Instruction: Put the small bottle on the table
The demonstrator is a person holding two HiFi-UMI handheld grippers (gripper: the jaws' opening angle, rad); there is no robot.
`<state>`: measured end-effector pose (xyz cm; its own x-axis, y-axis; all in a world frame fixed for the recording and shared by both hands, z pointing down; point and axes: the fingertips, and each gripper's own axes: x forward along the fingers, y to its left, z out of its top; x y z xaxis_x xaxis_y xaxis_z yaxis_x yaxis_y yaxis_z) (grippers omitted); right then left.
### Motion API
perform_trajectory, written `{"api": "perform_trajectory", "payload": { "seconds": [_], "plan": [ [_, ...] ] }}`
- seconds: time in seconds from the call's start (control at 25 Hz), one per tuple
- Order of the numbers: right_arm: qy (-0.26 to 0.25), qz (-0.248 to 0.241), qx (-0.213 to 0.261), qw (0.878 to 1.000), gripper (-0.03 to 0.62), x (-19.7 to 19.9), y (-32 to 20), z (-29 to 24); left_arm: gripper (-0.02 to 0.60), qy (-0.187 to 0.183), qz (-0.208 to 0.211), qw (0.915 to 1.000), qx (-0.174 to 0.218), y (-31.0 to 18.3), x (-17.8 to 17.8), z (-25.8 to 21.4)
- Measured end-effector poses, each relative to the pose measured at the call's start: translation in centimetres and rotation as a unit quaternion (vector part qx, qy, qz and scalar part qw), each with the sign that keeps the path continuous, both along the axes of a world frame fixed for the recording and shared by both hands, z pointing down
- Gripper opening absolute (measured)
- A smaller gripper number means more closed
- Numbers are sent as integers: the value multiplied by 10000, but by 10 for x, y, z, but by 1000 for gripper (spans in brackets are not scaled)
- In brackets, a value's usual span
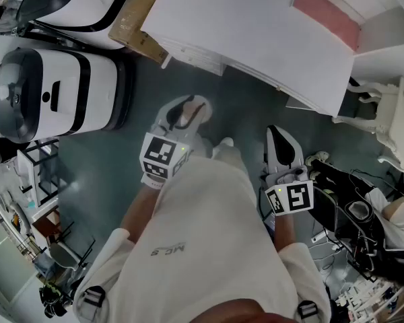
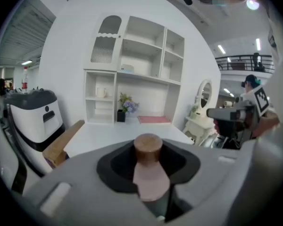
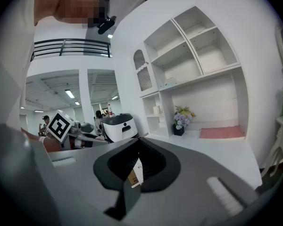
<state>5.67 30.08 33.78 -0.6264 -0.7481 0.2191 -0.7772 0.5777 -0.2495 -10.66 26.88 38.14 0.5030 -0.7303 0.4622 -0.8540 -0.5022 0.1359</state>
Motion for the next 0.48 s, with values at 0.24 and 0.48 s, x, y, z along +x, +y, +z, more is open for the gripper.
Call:
{"api": "perform_trajectory", "payload": {
  "seconds": [0.24,0.48],
  "plan": [
    [197,69,-5,9998,0,2,42,0,126,292,22,9994,-196,65,12,-5],
    [203,345,287,9988,0,-11,81,-20,126,254,589,9979,-17,96,26,-21]
  ]
}}
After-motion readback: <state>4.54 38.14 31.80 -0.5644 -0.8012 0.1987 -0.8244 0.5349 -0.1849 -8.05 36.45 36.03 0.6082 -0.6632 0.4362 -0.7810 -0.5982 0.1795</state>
